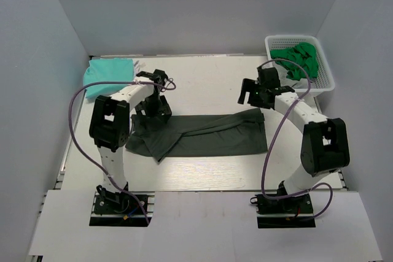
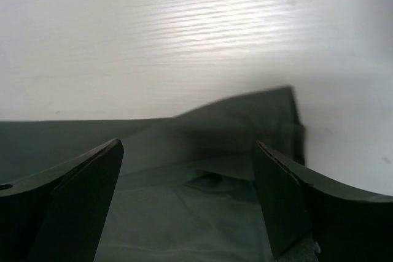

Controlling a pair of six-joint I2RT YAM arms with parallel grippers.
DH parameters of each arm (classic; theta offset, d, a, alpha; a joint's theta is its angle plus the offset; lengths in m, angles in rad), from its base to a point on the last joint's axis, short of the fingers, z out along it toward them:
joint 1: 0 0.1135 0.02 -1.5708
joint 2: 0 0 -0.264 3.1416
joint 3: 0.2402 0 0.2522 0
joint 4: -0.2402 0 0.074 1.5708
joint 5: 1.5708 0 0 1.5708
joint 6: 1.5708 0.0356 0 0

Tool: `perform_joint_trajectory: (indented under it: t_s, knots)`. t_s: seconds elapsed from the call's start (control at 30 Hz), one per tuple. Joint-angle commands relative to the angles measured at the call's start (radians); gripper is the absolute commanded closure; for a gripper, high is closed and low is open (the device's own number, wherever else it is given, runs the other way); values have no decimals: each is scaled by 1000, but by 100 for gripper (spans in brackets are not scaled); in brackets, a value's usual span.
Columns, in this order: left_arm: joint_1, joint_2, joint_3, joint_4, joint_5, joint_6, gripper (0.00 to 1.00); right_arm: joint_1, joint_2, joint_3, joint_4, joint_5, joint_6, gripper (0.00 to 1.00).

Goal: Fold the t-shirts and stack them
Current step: Rotate the tshirt 90 degrees

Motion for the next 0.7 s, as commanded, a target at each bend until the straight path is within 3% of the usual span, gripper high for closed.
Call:
perform_joint_trajectory:
  t_s: [0.0, 0.13, 0.33, 0.53, 0.67]
  knots:
    - [5, 13, -28, 30, 13, 13, 0, 26, 74, 64, 57, -191, -88, 10]
    - [23, 32, -99, 84, 1, 4, 0, 17, 155, 52, 37, -264, -79, 10]
    - [70, 107, -119, 134, -37, 4, 0, -9, 233, 40, -19, -229, -73, 10]
    - [135, 162, -88, 182, -68, 13, 0, -84, 226, -61, 16, -228, -39, 10]
    - [163, 252, 40, 243, -37, 28, 0, -96, 203, -90, 48, -278, -45, 10]
